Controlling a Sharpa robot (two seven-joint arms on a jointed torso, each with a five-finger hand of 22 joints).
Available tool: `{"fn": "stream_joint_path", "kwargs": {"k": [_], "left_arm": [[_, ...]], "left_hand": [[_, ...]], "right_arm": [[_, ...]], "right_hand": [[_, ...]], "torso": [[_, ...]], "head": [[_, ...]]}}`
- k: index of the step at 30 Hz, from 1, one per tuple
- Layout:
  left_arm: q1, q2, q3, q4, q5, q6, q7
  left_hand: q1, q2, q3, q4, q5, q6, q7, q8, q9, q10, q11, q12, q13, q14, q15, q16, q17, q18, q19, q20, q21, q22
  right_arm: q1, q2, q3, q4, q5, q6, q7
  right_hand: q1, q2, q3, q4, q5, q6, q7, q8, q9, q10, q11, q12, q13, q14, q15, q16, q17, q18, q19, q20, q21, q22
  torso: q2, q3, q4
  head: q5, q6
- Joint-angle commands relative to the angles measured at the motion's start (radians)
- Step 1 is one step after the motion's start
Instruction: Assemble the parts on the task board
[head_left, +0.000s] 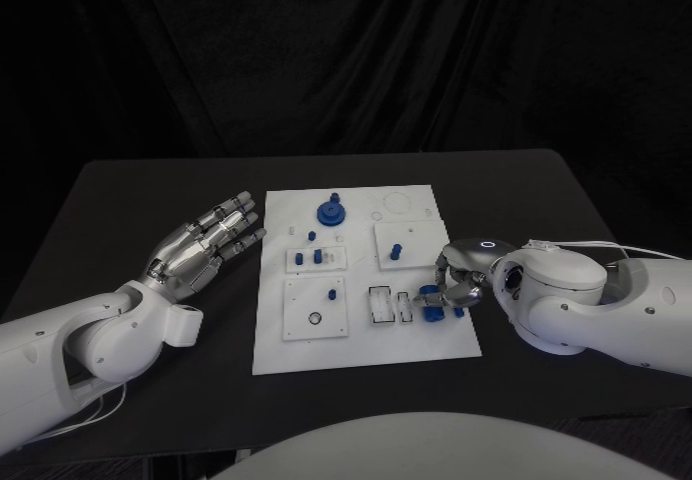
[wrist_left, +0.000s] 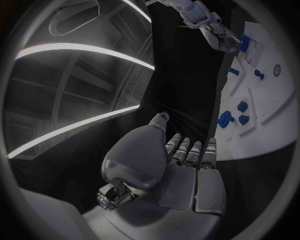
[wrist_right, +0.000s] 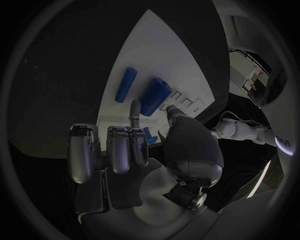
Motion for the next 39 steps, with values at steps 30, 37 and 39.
{"fn": "stream_joint_path", "kwargs": {"k": [30,37,39], "left_arm": [[-0.009,0.006,0.001,-0.004,0.004,0.035,-0.027],[-0.012,0.005,0.001,-0.004,0.004,0.036,-0.027],[-0.012,0.005,0.001,-0.004,0.004,0.034,-0.027]], "left_hand": [[-0.001,0.003,0.012,0.005,0.002,0.008,0.019,0.006,0.002,-0.006,-0.002,0.0,-0.001,0.003,0.014,0.008,0.002,-0.002,-0.001,0.012,0.005,0.001],[0.0,0.004,0.014,0.005,0.003,0.007,0.02,0.006,0.001,-0.006,0.0,0.0,-0.001,0.003,0.014,0.008,0.002,-0.003,0.0,0.013,0.005,0.001],[0.0,0.004,0.014,0.005,0.003,0.007,0.02,0.006,0.001,-0.006,0.0,0.0,-0.001,0.003,0.014,0.008,0.002,-0.003,0.0,0.013,0.005,0.001]], "right_arm": [[-0.033,0.045,0.001,-0.04,0.056,0.013,0.027],[-0.033,0.033,0.001,-0.019,0.165,-0.1,0.065],[-0.032,0.023,0.001,-0.004,0.196,-0.151,0.078]], "right_hand": [[0.263,0.033,0.115,-0.045,0.499,-0.001,-0.007,-0.04,0.051,0.106,-0.016,0.002,0.263,0.093,-0.014,-0.006,0.208,-0.005,0.078,-0.011,-0.008,0.238],[0.308,0.023,0.155,-0.073,0.585,-0.002,-0.011,-0.038,0.066,0.106,-0.02,0.002,0.263,0.094,-0.018,-0.004,0.213,-0.006,0.08,-0.016,-0.001,0.241],[0.309,0.022,0.157,-0.074,0.589,-0.001,-0.011,-0.037,0.067,0.106,-0.02,0.002,0.263,0.093,-0.018,-0.004,0.211,-0.006,0.08,-0.016,-0.003,0.24]], "torso": [[-0.002,0.0005,0.0015],[-0.001,0.0001,0.0004],[-0.001,-0.0001,-0.0001]], "head": [[0.001,0.0],[0.009,0.0],[0.014,0.0]]}}
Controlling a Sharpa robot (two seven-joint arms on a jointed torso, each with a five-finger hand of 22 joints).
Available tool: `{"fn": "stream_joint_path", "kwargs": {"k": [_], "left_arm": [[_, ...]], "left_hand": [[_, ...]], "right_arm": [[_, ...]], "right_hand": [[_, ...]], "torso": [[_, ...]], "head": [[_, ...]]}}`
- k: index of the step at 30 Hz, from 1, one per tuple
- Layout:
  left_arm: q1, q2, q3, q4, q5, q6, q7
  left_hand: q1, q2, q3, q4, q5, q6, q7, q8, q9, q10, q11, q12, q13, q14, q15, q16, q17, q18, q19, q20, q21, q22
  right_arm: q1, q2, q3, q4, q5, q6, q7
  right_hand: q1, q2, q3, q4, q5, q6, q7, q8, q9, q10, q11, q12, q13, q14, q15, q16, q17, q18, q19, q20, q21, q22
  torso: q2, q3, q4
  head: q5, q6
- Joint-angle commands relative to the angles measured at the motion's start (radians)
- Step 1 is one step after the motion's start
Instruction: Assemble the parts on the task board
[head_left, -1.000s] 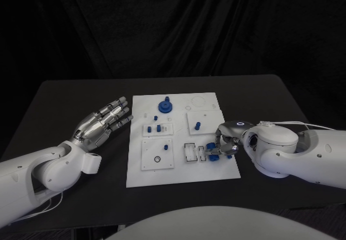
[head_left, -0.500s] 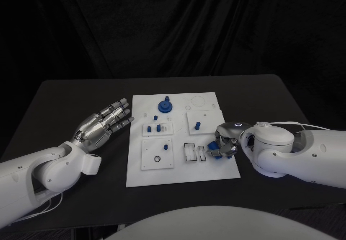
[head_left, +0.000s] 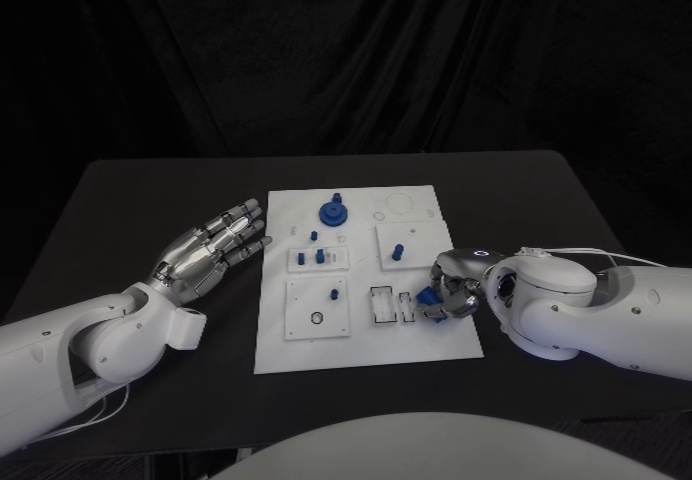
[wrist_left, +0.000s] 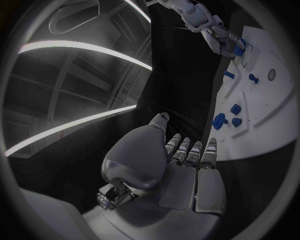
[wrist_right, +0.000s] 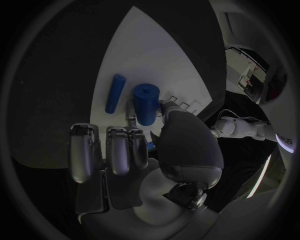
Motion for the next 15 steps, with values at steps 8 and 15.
{"fn": "stream_joint_path", "kwargs": {"k": [8,15], "left_arm": [[-0.002,-0.001,0.001,0.005,0.004,0.007,0.008],[-0.003,0.008,0.001,0.003,0.004,0.004,0.009]], "left_hand": [[0.0,0.004,0.006,0.002,0.003,0.001,0.008,0.006,0.001,-0.006,0.0,0.001,-0.001,0.003,0.008,0.007,0.001,-0.003,0.0,0.006,0.006,0.001],[0.0,0.004,0.007,0.002,0.004,0.004,0.008,0.006,0.001,-0.006,0.001,0.002,-0.001,0.003,0.008,0.008,0.001,-0.003,0.001,0.007,0.006,0.003]], "right_arm": [[0.045,-0.03,0.0,0.087,0.293,-0.282,0.097],[0.067,0.009,0.0,0.113,0.455,-0.309,0.116]], "right_hand": [[0.054,0.034,0.08,-0.071,0.041,0.022,-0.02,0.016,0.019,0.104,-0.008,0.003,0.263,0.094,-0.01,-0.008,0.195,-0.003,0.076,-0.011,-0.006,0.237],[0.039,0.033,0.081,-0.062,0.03,0.028,-0.021,0.019,0.024,0.104,-0.01,0.003,0.263,0.092,-0.012,-0.012,0.186,-0.003,0.074,-0.012,-0.008,0.236]], "torso": [[0.0,-0.0007,0.0006],[0.001,-0.0022,0.005]], "head": [[0.024,0.0],[0.038,0.0]]}}
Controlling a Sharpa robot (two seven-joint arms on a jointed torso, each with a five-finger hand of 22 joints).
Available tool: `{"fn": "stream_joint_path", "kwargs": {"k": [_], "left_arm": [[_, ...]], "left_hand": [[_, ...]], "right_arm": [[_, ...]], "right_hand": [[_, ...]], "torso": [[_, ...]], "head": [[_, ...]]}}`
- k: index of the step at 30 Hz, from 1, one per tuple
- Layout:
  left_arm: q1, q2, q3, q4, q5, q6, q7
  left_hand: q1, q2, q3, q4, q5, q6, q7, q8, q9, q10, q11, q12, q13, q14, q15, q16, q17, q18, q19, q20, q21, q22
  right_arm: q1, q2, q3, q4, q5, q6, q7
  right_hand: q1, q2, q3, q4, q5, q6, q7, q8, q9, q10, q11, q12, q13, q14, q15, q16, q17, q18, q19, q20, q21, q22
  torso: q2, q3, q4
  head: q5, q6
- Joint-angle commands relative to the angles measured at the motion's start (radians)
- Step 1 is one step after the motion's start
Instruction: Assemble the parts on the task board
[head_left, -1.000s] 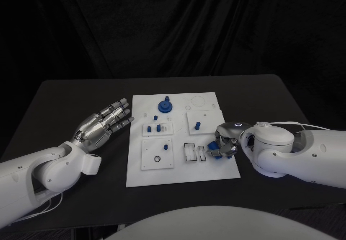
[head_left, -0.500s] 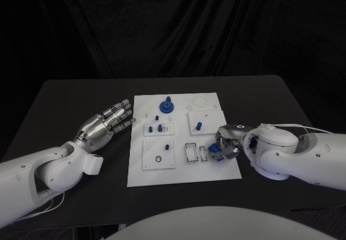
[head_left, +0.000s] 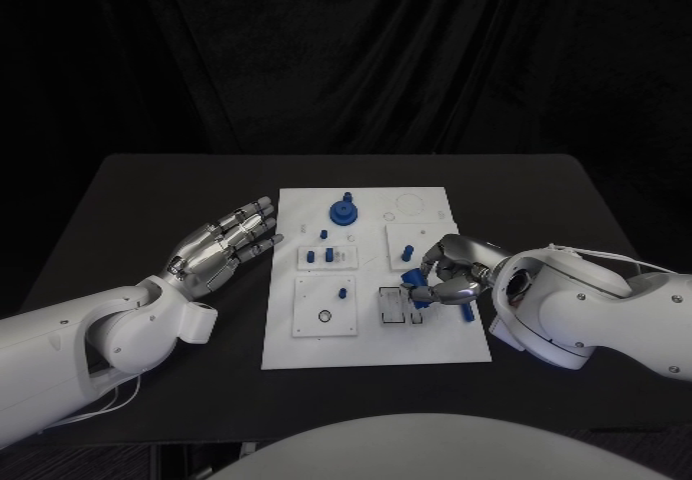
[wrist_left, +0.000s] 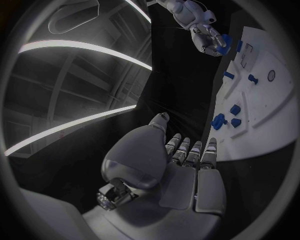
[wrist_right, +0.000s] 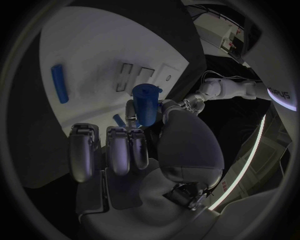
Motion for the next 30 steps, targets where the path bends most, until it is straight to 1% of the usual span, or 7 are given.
{"fn": "stream_joint_path", "kwargs": {"k": [1,7,10,13,16,19,30], "left_arm": [[-0.002,0.006,0.001,0.001,0.004,0.005,0.011],[-0.002,0.013,0.001,0.0,0.004,0.006,0.01],[-0.002,0.013,0.001,0.001,0.004,0.005,0.01],[-0.002,0.012,0.001,0.0,0.004,0.005,0.01],[-0.002,0.013,0.001,-0.001,0.004,0.006,0.01],[-0.002,0.014,0.001,-0.002,0.004,0.007,0.01],[-0.002,0.01,0.001,0.001,0.004,0.006,0.009]], "left_hand": [[0.0,0.004,0.005,0.0,0.004,0.0,0.004,0.006,0.001,-0.006,0.001,0.002,-0.001,0.0,0.004,0.004,0.002,-0.003,0.001,0.007,0.006,0.001],[0.0,0.004,0.005,0.0,0.004,0.0,0.004,0.006,0.001,-0.006,0.001,0.001,-0.001,0.0,0.004,0.004,0.002,-0.003,0.001,0.007,0.006,0.0],[0.0,0.004,0.005,0.0,0.004,0.0,0.004,0.006,0.001,-0.006,0.001,0.001,-0.001,0.0,0.004,0.004,0.002,-0.003,0.001,0.007,0.006,0.0],[0.0,0.004,0.005,0.0,0.004,0.0,0.004,0.006,0.001,-0.006,0.001,0.001,-0.001,0.0,0.004,0.004,0.002,-0.003,0.001,0.007,0.006,0.0],[0.0,0.004,0.005,0.0,0.004,0.0,0.004,0.006,0.001,-0.006,0.001,0.001,-0.001,0.0,0.004,0.004,0.002,-0.003,0.001,0.007,0.006,0.0],[0.0,0.004,0.005,0.0,0.004,0.0,0.004,0.006,0.001,-0.006,0.001,0.001,-0.001,0.0,0.004,0.004,0.002,-0.003,0.001,0.007,0.006,0.0],[0.0,0.004,0.007,0.0,0.004,-0.001,0.004,0.007,0.001,-0.006,0.001,0.002,-0.001,0.0,0.004,0.005,0.002,-0.003,0.001,0.007,0.006,0.0]], "right_arm": [[0.003,0.025,0.0,0.007,0.173,-0.07,0.044],[-0.005,0.074,-0.001,-0.025,0.223,-0.04,0.037],[-0.009,0.083,-0.001,-0.037,0.229,-0.03,0.03],[-0.011,0.089,-0.001,-0.047,0.233,-0.025,0.027],[-0.013,0.091,-0.001,-0.053,0.235,-0.025,0.025],[-0.014,0.091,-0.001,-0.058,0.236,-0.021,0.022],[-0.018,0.041,-0.001,-0.063,0.117,-0.002,-0.04]], "right_hand": [[0.032,0.038,0.076,-0.066,-0.007,0.028,-0.021,0.003,0.019,0.104,-0.01,0.003,0.263,0.089,-0.008,-0.004,0.185,-0.003,0.074,-0.005,-0.005,0.235],[0.021,0.042,0.079,-0.057,-0.033,0.019,-0.019,-0.001,0.023,0.104,-0.009,0.003,0.263,0.087,-0.008,-0.008,0.178,-0.001,0.07,-0.006,-0.012,0.232],[0.017,0.044,0.08,-0.053,-0.049,0.013,-0.018,-0.003,0.025,0.104,-0.007,0.003,0.263,0.087,-0.007,-0.009,0.175,0.0,0.069,-0.005,-0.014,0.232],[0.016,0.046,0.081,-0.052,-0.059,0.011,-0.017,-0.003,0.027,0.104,-0.006,0.003,0.263,0.087,-0.006,-0.009,0.176,0.0,0.069,-0.005,-0.014,0.232],[0.016,0.046,0.081,-0.052,-0.061,0.011,-0.017,-0.003,0.028,0.104,-0.006,0.003,0.263,0.087,-0.006,-0.008,0.177,0.0,0.069,-0.004,-0.014,0.232],[0.016,0.048,0.081,-0.05,-0.07,0.01,-0.016,-0.003,0.029,0.104,-0.006,0.003,0.263,0.087,-0.006,-0.008,0.177,0.0,0.069,-0.004,-0.014,0.232],[0.013,0.043,0.078,-0.049,-0.09,0.004,-0.014,-0.007,0.03,0.104,-0.004,0.003,0.263,0.086,-0.004,-0.011,0.171,0.001,0.067,-0.003,-0.018,0.23]], "torso": [[0.001,-0.0011,0.0022],[0.0,-0.0033,0.0018],[0.0,-0.0027,0.0029],[0.001,-0.001,-0.0005],[0.001,-0.0005,-0.0013],[-0.001,-0.0014,0.003],[0.002,0.0004,-0.0045]], "head": [[0.01,0.0],[0.023,0.0],[0.026,0.0],[0.032,0.0],[0.03,0.0],[0.022,0.0],[0.025,0.0]]}}
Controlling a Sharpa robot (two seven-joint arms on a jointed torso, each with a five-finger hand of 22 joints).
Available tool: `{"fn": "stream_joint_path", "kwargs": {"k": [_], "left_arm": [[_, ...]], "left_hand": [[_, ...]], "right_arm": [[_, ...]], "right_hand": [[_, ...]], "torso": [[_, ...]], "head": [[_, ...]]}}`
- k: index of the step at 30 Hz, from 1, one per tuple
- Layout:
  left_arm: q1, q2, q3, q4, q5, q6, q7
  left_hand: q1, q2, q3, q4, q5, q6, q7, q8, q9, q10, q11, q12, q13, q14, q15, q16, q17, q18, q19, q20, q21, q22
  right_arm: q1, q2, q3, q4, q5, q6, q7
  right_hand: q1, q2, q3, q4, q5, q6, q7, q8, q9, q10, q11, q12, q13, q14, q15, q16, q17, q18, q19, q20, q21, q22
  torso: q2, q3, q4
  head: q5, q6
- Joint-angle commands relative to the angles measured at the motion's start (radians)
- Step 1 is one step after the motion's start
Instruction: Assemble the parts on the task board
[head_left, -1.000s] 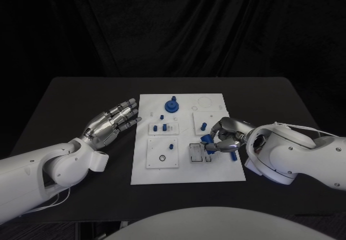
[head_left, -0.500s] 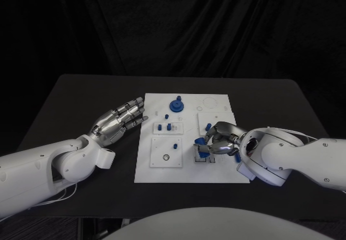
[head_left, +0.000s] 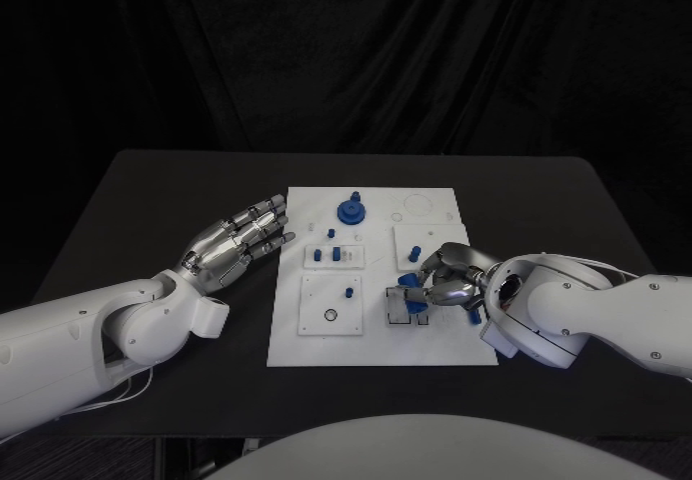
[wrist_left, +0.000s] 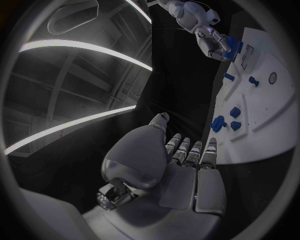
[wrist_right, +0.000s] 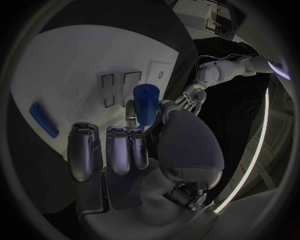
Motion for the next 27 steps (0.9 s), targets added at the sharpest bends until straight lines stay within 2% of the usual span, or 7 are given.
{"fn": "stream_joint_path", "kwargs": {"k": [1,7,11,14,19,23,27], "left_arm": [[-0.002,-0.003,0.001,0.005,0.003,0.005,0.01],[-0.002,-0.007,0.001,0.006,0.003,0.003,0.008],[-0.002,-0.005,0.001,0.006,0.003,0.003,0.008],[-0.002,-0.004,0.001,0.006,0.003,0.003,0.008],[-0.002,-0.005,0.001,0.006,0.003,0.003,0.007],[-0.002,-0.005,0.001,0.006,0.003,0.002,0.006],[-0.002,-0.004,0.001,0.004,0.003,0.003,0.004]], "left_hand": [[0.0,0.004,0.006,-0.001,0.004,-0.001,0.004,0.007,0.001,-0.006,0.001,0.002,0.0,0.0,0.004,0.005,0.001,-0.003,0.001,0.007,0.006,0.0],[0.0,0.004,0.006,0.0,0.004,0.0,0.004,0.007,0.002,-0.006,0.001,0.002,0.0,0.0,0.005,0.005,0.001,-0.003,0.001,0.007,0.006,0.001],[0.0,0.004,0.006,0.0,0.004,0.0,0.004,0.007,0.002,-0.006,0.001,0.002,0.0,0.0,0.005,0.005,0.001,-0.003,0.001,0.007,0.006,0.001],[0.0,0.004,0.006,0.0,0.004,0.0,0.004,0.007,0.002,-0.006,0.001,0.002,0.0,0.0,0.005,0.005,0.001,-0.003,0.001,0.007,0.006,0.001],[0.0,0.003,0.007,0.0,0.004,0.002,0.005,0.007,0.002,-0.006,0.001,0.003,0.0,0.0,0.005,0.006,0.001,-0.003,0.002,0.007,0.007,0.001],[0.0,0.003,0.007,0.0,0.004,0.002,0.005,0.007,0.002,-0.006,0.001,0.003,0.0,0.0,0.005,0.006,0.001,-0.003,0.002,0.007,0.007,0.001],[0.0,0.003,0.007,0.0,0.004,0.002,0.005,0.008,0.002,-0.006,0.001,0.004,0.0,0.0,0.005,0.006,0.001,-0.003,0.002,0.007,0.007,0.001]], "right_arm": [[-0.006,-0.027,0.0,0.003,-0.094,0.018,-0.059],[-0.016,-0.077,-0.001,0.009,-0.158,0.035,-0.109],[-0.023,-0.094,-0.001,0.005,-0.186,0.048,-0.138],[-0.027,-0.099,-0.001,0.002,-0.201,0.057,-0.153],[-0.032,-0.099,-0.001,-0.008,-0.214,0.089,-0.178],[-0.037,-0.095,-0.001,-0.016,-0.217,0.113,-0.19],[-0.041,-0.088,-0.001,-0.024,-0.219,0.12,-0.193]], "right_hand": [[0.022,0.032,0.064,-0.061,-0.012,0.004,-0.013,-0.005,0.028,0.104,-0.004,0.003,0.263,0.086,-0.004,-0.004,0.171,0.001,0.067,-0.003,-0.005,0.23],[0.007,0.028,0.055,-0.047,-0.048,0.002,-0.008,-0.014,0.025,0.104,0.0,0.003,0.263,0.085,-0.001,-0.007,0.164,0.002,0.065,0.0,-0.008,0.229],[-0.009,0.028,0.044,-0.03,-0.095,0.001,-0.004,-0.025,0.02,0.104,0.004,0.003,0.263,0.082,0.002,-0.013,0.153,0.004,0.062,0.004,-0.016,0.226],[-0.011,0.029,0.042,-0.028,-0.103,0.001,-0.003,-0.027,0.019,0.104,0.005,0.003,0.263,0.082,0.003,-0.014,0.15,0.004,0.061,0.004,-0.018,0.226],[-0.037,0.034,0.025,-0.019,-0.159,0.001,0.002,-0.04,0.012,0.104,0.009,0.003,0.263,0.079,0.007,-0.022,0.135,0.008,0.055,0.008,-0.031,0.221],[-0.067,0.043,0.008,-0.018,-0.207,-0.003,0.007,-0.051,0.007,0.104,0.014,0.003,0.263,0.076,0.011,-0.03,0.121,0.011,0.049,0.012,-0.045,0.216],[-0.076,0.045,0.001,-0.019,-0.225,-0.003,0.008,-0.054,0.005,0.104,0.015,0.003,0.263,0.075,0.012,-0.033,0.116,0.012,0.047,0.013,-0.05,0.214]], "torso": [[0.0,0.0002,-0.0024],[0.0,0.0008,-0.0001],[0.0,-0.0003,0.0005],[0.0,-0.0002,-0.0001],[-0.001,-0.001,-0.0021],[-0.002,-0.0003,0.0],[-0.002,0.0007,0.0004]], "head": [[0.0,0.0],[-0.007,0.0],[-0.013,0.0],[-0.013,0.0],[-0.014,0.0],[-0.018,0.0],[-0.018,0.0]]}}
